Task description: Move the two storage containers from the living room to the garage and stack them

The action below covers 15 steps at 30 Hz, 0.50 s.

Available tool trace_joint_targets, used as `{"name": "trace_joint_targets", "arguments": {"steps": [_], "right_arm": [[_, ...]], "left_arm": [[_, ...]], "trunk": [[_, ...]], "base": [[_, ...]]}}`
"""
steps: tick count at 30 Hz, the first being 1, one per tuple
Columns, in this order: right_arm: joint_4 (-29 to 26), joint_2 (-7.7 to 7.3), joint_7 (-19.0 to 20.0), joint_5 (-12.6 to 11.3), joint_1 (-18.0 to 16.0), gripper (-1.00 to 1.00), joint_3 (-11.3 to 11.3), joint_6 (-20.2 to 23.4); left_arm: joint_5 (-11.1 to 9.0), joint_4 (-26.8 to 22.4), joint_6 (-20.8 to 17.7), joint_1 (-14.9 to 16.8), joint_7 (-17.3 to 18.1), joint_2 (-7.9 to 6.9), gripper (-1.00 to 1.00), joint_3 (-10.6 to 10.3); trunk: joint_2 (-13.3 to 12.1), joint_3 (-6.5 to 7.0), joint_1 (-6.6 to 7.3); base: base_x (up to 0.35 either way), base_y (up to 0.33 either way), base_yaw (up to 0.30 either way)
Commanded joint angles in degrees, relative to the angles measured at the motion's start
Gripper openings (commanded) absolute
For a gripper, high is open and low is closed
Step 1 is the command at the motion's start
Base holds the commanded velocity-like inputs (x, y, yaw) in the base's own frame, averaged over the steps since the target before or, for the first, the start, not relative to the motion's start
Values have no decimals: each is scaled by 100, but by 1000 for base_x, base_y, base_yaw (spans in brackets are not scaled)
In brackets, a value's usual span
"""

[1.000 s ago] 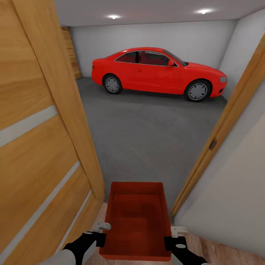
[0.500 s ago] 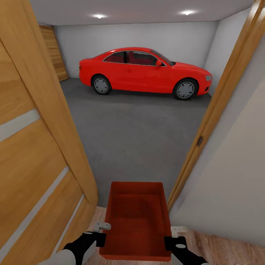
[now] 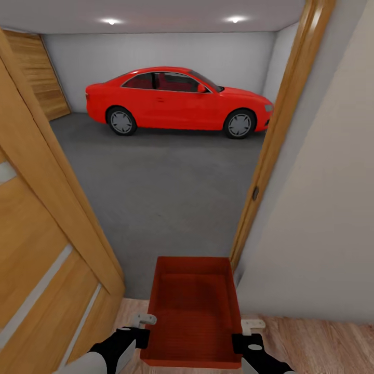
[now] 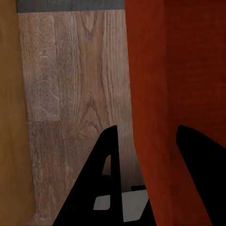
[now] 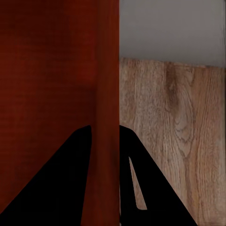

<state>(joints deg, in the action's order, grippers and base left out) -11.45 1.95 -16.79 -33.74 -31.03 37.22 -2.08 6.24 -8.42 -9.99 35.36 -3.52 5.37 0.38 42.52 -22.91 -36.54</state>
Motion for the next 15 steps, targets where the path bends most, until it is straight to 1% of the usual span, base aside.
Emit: {"name": "trace_joint_targets", "arguments": {"steps": [1, 4, 15], "right_arm": [[2, -2, -26, -10, -8, -100, -66, -33], [2, -2, -26, -10, -8, -100, -66, -31], [2, -2, -25, -10, -8, -100, -66, -30]], "left_arm": [[106, -10, -38, -3, -26, -1, -100, -2], [104, -10, -38, -3, -26, -1, -100, -2], [100, -10, -38, -3, -2, -1, -100, -2]], "trunk": [[5, -6, -1], [5, -6, -1], [5, -6, -1]], "base": [[0, 0, -245], [7, 21, -178], [156, 271, -5]]}}
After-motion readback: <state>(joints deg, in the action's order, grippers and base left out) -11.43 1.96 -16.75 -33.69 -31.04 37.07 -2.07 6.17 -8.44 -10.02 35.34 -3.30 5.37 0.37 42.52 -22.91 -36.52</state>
